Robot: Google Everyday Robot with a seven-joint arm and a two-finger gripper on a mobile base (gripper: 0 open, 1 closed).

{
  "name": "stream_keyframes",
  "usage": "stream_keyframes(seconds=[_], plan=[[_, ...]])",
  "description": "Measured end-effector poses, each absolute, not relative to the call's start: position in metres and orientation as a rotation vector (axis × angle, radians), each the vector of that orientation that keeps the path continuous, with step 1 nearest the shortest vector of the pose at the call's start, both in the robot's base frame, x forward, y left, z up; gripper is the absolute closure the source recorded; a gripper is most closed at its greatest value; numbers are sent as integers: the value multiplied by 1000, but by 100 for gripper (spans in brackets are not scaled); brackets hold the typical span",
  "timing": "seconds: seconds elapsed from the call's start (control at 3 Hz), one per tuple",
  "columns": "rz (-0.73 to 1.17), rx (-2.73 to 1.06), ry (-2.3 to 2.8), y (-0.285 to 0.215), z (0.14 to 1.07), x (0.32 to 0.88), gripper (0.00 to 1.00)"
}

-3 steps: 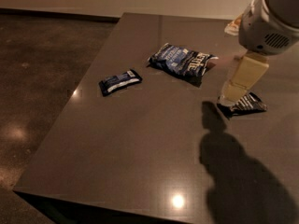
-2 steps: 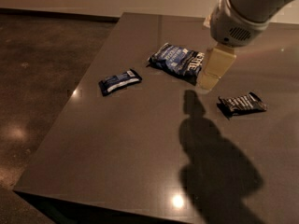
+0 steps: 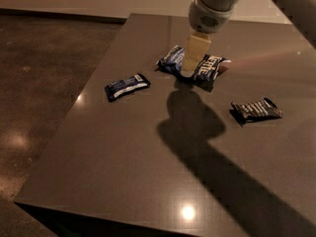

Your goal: Pick blue chip bag

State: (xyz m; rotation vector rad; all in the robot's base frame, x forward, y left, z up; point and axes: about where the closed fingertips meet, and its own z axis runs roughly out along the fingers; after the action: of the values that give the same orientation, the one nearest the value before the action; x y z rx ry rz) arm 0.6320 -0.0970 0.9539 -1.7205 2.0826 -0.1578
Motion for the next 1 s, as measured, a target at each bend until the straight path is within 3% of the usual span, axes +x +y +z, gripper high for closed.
stream_keyframes(seconds=[1.0], plan=[[-149, -1771, 2235, -102, 888, 713, 0]])
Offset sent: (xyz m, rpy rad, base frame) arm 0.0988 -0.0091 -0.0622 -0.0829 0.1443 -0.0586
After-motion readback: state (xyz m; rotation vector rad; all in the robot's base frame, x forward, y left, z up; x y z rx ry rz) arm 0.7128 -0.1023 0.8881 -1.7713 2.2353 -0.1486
